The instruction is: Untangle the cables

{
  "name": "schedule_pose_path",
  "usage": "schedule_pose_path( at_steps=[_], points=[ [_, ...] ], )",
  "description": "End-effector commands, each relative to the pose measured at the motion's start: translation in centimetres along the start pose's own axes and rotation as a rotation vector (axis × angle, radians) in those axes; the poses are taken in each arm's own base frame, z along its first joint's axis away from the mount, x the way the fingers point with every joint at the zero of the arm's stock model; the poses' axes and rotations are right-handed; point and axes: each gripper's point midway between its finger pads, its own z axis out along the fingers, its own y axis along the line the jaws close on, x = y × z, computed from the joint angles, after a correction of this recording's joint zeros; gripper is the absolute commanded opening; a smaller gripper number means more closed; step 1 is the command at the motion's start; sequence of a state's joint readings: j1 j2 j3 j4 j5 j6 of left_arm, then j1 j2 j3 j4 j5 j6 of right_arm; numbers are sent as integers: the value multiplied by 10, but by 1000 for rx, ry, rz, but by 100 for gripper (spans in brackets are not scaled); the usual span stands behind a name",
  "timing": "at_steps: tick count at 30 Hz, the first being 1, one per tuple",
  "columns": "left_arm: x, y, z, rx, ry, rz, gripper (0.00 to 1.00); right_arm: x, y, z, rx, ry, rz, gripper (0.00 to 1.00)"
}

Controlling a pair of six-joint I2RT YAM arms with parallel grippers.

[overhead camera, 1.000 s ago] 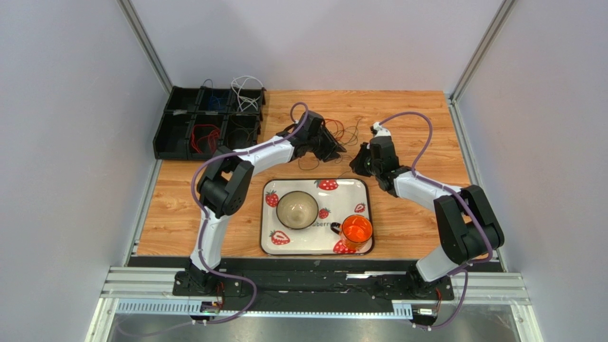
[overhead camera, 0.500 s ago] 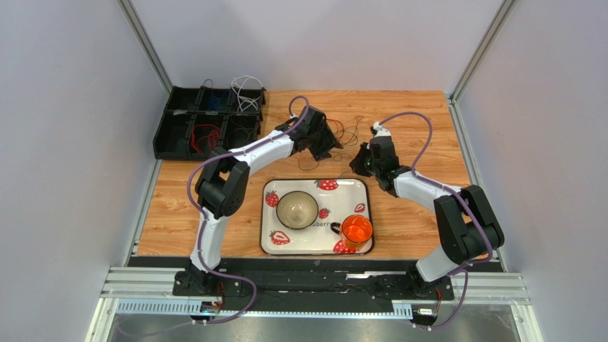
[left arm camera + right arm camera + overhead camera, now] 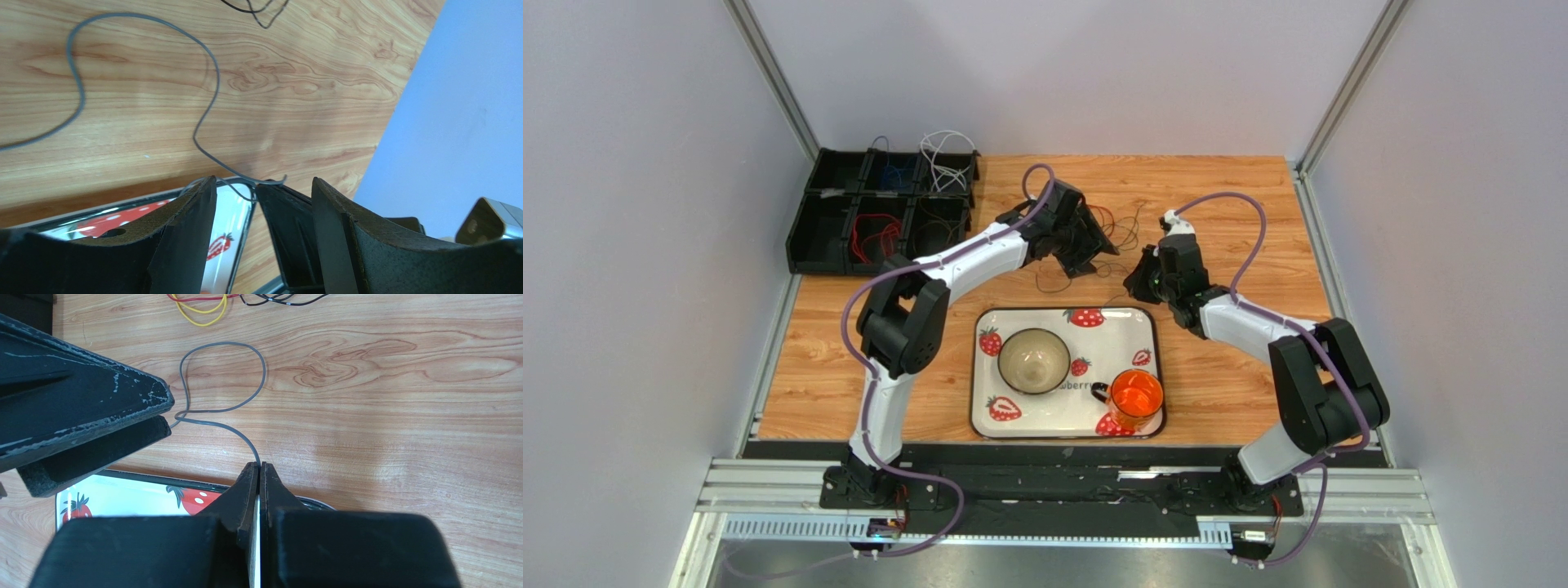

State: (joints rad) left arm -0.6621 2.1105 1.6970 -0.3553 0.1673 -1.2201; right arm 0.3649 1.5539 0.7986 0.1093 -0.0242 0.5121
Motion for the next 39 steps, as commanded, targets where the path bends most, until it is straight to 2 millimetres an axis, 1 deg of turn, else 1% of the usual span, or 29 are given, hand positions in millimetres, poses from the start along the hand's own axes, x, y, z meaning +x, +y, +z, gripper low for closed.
schedule_pose_path(
  at_steps=[1,2,4,5,6,7,8,9,10,11,12,15,18,22,24,25,28,29,31,33,34,35,36,37,38,39],
  points=[
    [10,-38,-7,91,18,15,67,-18,8,-1,-16,-51,5,0],
    [9,-39,-6,89,11,19,66,-19,9,-1,-17,-53,5,0],
    [10,-35,-1,74,14,17,65,-18,8,-1,-16,-51,5,0],
    [10,-35,1,74,15,17,61,-18,8,-1,-17,-53,6,0],
    [10,-31,6,62,15,20,59,-19,8,-2,-17,-58,6,0],
    [9,-29,7,53,14,28,60,-18,8,-2,-17,-56,6,0],
    [8,-33,8,56,10,34,61,-17,7,-3,-20,-57,7,0],
    [8,-25,13,25,13,33,61,-20,10,-5,-32,-69,3,0],
    [8,-24,15,18,16,41,61,-19,9,-5,-32,-69,5,0],
    [8,-28,14,26,19,46,61,-19,9,-6,-28,-71,7,0],
    [8,-23,17,9,20,45,61,-20,9,-6,-27,-77,7,0],
    [8,-20,19,-6,16,55,60,-20,11,-7,-41,-78,2,0],
    [9,-14,22,-20,23,61,59,-19,11,-8,-48,-81,-1,0],
    [12,-12,27,-14,40,59,58,-20,13,-9,-59,-83,-3,0],
    [12,-11,29,-13,38,59,55,-19,14,-9,-63,-81,-2,0],
    [10,-12,28,-14,32,61,53,-19,14,-8,-64,-80,-4,0],
    [8,-12,30,-11,17,69,39,-19,15,-9,-68,-81,-4,0],
    [6,-13,29,-10,12,71,31,-19,15,-9,-68,-81,-4,0],
    [1,-11,29,-18,-3,81,21,-19,15,-10,-71,-83,-6,0],
    [-5,-10,28,-27,-17,88,4,-19,16,-11,-78,-89,-6,0],
    [-8,-11,25,-27,-24,104,0,-20,16,-11,-80,-90,-8,0],
    [-12,-9,23,-39,-30,110,0,-19,17,-11,-82,-87,-8,1],
    [-16,-12,17,-33,-40,140,0,-19,16,-10,-79,-85,-6,14],
    [-20,-19,11,-22,-52,161,0,-20,16,-10,-73,-87,-2,25],
    [-25,-17,4,-42,-59,178,0,-19,13,-10,-57,-80,3,34],
    [-32,-23,-7,-35,-77,233,0,-19,11,-9,-43,-84,5,51]
  ],
)
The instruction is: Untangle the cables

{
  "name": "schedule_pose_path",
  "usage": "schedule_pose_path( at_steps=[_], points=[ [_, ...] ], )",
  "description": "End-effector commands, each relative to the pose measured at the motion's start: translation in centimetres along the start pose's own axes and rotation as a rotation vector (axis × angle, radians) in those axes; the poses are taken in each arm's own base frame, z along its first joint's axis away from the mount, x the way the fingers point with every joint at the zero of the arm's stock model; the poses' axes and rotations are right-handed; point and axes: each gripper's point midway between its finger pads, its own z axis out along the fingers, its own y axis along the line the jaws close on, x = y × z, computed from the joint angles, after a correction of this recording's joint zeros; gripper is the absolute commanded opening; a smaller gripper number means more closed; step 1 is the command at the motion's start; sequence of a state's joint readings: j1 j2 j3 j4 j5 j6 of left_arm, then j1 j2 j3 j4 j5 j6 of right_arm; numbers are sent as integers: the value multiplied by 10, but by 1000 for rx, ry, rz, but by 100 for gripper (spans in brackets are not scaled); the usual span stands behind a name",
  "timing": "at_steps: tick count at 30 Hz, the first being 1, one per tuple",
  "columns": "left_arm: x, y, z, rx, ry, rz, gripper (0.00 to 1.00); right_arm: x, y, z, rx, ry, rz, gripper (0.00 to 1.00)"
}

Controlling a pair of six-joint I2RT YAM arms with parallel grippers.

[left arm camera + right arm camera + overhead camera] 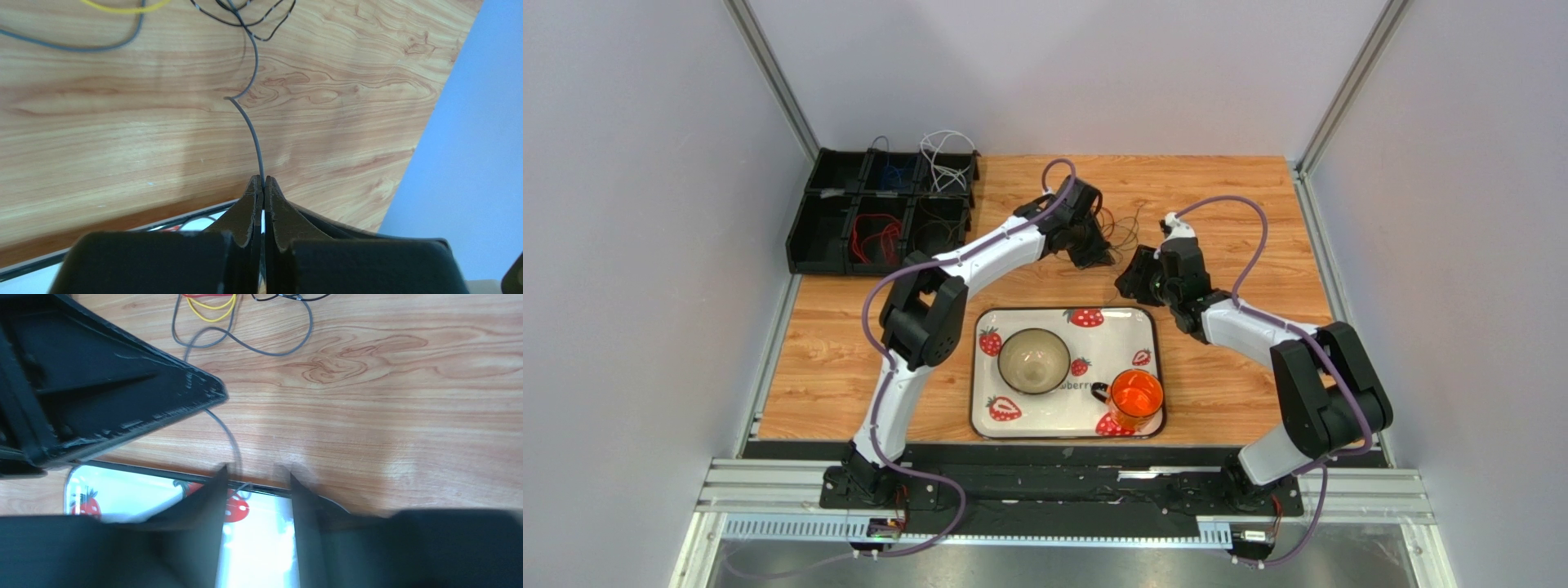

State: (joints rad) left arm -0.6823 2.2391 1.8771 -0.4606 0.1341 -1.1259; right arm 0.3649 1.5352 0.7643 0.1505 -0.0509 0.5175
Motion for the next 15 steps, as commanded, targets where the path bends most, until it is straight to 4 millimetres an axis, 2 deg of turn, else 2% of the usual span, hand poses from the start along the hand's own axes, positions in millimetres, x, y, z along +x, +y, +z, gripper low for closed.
schedule_pose_path(
  at_steps=[1,2,4,5,7,8,10,11,13,15],
  points=[
    [-43,-28,-48,29,-112,159,0,-24,6,-6,-2,-81,3,55],
    [-51,-25,-58,16,-126,180,0,-24,5,-6,4,-81,4,57],
    [-68,-35,-88,35,-175,259,0,-23,4,-7,9,-82,5,59],
    [-77,-32,-100,32,-185,271,0,-24,5,-7,7,-85,5,59],
    [-92,-39,-134,50,-233,335,0,-23,4,-6,10,-80,5,58],
    [-104,-35,-155,44,-255,335,0,-22,3,-5,15,-75,6,59],
    [-114,-32,-178,54,-273,362,0,-23,3,-5,15,-74,6,57],
    [-124,-31,-199,70,-297,359,0,-22,2,-4,19,-71,9,57],
    [-134,-27,-221,74,-321,369,0,-23,4,-4,20,-66,8,56],
    [-149,-25,-255,96,-366,383,0,-23,4,-1,26,-57,12,55]
  ],
)
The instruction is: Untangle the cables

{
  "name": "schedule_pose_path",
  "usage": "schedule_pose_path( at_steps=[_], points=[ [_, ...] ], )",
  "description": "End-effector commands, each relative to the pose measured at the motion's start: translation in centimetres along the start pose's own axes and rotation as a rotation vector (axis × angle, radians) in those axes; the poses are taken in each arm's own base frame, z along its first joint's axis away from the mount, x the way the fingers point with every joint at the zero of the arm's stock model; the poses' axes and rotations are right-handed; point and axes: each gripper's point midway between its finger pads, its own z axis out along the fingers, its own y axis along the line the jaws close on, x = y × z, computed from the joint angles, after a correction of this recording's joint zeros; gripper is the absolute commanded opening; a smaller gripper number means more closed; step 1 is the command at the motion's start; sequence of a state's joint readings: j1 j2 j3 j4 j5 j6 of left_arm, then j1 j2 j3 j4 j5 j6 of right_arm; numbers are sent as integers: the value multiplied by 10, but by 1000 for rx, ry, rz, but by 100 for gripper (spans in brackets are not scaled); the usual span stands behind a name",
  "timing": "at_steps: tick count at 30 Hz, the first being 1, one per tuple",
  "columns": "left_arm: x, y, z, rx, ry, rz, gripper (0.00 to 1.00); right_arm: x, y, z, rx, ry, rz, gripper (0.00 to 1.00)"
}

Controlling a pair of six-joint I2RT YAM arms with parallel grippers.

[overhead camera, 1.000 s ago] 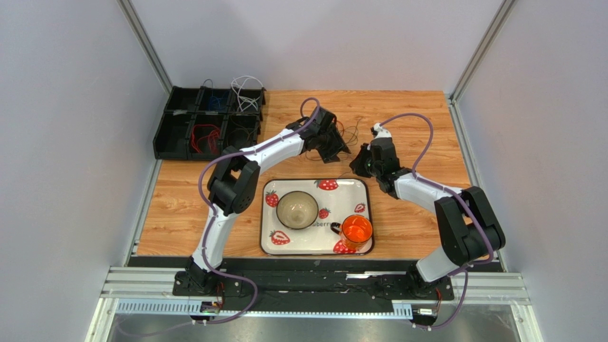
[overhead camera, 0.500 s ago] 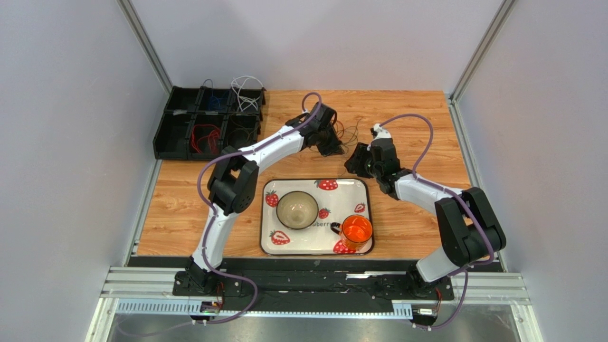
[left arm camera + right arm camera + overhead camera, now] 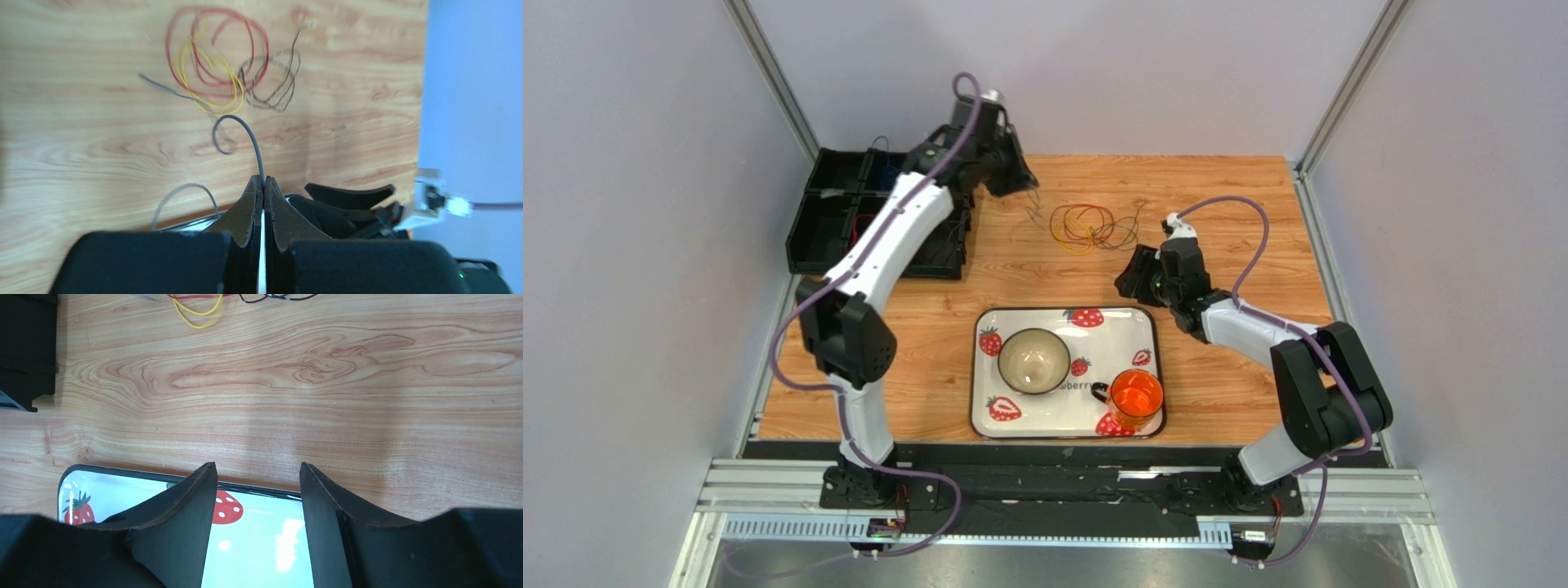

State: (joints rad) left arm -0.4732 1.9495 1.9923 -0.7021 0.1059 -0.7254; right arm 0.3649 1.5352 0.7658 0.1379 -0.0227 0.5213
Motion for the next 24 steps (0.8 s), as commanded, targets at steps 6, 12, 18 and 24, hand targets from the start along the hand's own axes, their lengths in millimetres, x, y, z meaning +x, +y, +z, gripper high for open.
schedule_pose_path(
  at_steps=[6,12,18,24],
  points=[
    [-96,3,-158,108,-242,114,0,-21,8,1,6,-36,7,53],
    [-128,35,-209,37,-385,133,0,-19,7,2,9,-30,7,53],
    [-144,81,-230,-34,-454,54,0,-19,7,4,14,-23,9,52],
    [-175,124,-239,-127,-546,56,0,-20,6,5,17,-21,11,52]
  ],
)
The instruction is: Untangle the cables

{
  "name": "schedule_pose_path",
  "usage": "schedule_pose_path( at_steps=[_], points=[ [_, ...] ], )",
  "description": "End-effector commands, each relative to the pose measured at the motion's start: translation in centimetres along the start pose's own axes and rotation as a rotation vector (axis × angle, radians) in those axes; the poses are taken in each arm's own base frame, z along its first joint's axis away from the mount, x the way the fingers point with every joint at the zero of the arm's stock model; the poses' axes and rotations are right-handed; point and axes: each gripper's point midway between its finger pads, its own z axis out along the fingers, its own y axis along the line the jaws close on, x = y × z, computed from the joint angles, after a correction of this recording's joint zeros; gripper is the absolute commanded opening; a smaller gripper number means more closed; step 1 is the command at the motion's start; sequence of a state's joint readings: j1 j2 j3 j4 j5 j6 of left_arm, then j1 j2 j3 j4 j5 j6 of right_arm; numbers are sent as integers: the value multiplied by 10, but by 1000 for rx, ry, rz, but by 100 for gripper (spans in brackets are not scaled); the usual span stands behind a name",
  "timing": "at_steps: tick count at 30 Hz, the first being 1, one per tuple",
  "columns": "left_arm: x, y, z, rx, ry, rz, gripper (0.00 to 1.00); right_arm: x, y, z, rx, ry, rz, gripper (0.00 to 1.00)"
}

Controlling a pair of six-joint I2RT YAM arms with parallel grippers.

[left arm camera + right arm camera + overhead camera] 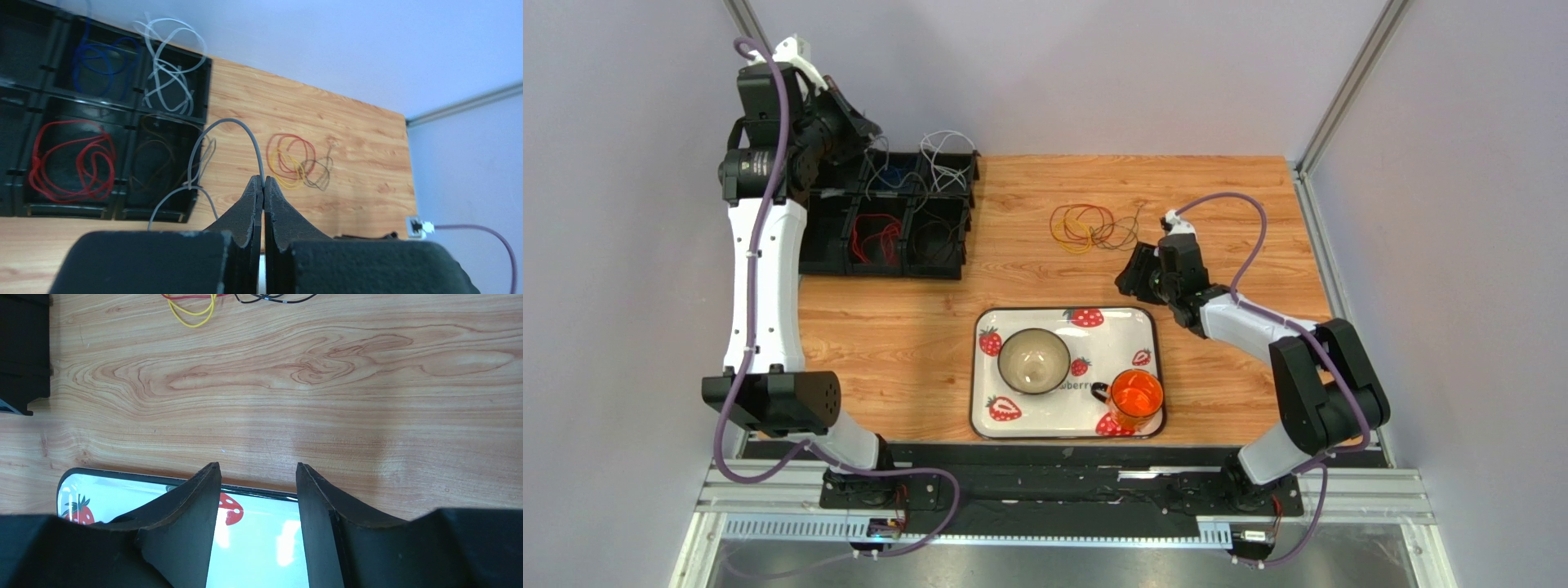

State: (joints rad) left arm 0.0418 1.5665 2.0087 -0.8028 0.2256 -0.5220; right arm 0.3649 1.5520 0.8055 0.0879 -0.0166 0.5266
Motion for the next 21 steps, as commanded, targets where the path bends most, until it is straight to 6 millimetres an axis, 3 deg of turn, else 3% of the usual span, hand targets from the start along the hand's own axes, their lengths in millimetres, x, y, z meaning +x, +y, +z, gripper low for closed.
schedule_pose_path(
  at_steps=[1,9,12,16,21],
  points=[
    [-30,18,7,-28,-102,54,0,-17,6,2,-3,-37,3,52],
    [-76,59,30,-129,-228,89,0,-15,5,4,3,-28,3,51],
    [-86,69,50,-134,-265,133,0,-15,6,4,4,-27,5,50],
    [-94,101,78,-217,-300,170,0,-17,6,4,3,-30,7,50],
    [-103,126,110,-259,-346,214,0,-15,6,6,6,-23,6,50]
  ],
)
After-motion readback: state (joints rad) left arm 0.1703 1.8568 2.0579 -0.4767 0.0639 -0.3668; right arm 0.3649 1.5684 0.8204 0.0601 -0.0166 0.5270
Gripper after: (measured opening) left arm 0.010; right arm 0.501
